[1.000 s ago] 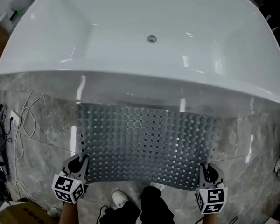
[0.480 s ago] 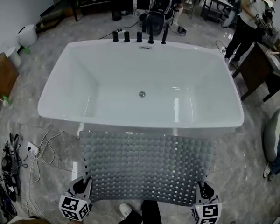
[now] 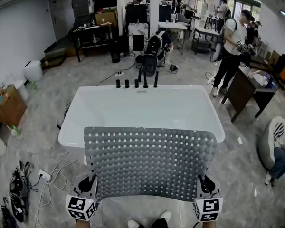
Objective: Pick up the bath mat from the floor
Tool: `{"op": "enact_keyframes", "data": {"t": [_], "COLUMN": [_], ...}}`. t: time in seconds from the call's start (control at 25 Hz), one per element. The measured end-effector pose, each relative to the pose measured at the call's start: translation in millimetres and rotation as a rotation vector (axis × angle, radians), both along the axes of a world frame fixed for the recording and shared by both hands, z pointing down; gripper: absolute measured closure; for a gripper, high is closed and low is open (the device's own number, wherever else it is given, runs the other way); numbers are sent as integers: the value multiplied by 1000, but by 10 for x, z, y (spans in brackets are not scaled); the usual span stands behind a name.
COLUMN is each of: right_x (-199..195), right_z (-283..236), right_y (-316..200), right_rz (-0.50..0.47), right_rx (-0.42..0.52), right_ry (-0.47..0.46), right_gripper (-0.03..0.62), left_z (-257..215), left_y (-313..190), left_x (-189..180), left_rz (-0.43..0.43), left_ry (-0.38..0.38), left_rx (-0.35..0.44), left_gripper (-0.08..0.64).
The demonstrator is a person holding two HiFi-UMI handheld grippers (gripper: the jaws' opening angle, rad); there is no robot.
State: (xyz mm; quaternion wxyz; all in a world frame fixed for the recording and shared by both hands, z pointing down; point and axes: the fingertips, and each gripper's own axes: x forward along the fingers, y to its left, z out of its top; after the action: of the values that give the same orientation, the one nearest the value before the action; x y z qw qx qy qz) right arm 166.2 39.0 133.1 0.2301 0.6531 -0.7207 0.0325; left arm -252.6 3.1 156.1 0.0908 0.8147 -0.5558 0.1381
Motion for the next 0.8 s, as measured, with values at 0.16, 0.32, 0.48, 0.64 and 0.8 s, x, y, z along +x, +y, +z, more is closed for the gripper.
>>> {"op": "enact_keyframes", "data": {"t": [0.16, 0.32, 0.48, 0.64, 0.8], "right_x": [127, 341, 651, 912, 948], "right_z": [-538, -874, -1145, -1277, -1310], "right_y": [127, 230, 249, 315, 334], "right_rz": [22, 31, 0, -25, -33], "right_rx": [80, 152, 197, 217, 217], "right_ry": [-8, -26, -30, -26, -19], "right_gripper": [520, 520, 520, 520, 520], "left_z": [-570, -983, -1283, -1454, -1505], "left_y": [94, 183, 324, 497, 582], "left_x": [75, 235, 538, 795, 896], "left_rz": [-8, -28, -67, -90, -89], "left_ry": [4, 11, 29, 20, 11], "left_rx": [82, 161, 206, 231, 238], "left_gripper": [512, 514, 514, 514, 514]}}
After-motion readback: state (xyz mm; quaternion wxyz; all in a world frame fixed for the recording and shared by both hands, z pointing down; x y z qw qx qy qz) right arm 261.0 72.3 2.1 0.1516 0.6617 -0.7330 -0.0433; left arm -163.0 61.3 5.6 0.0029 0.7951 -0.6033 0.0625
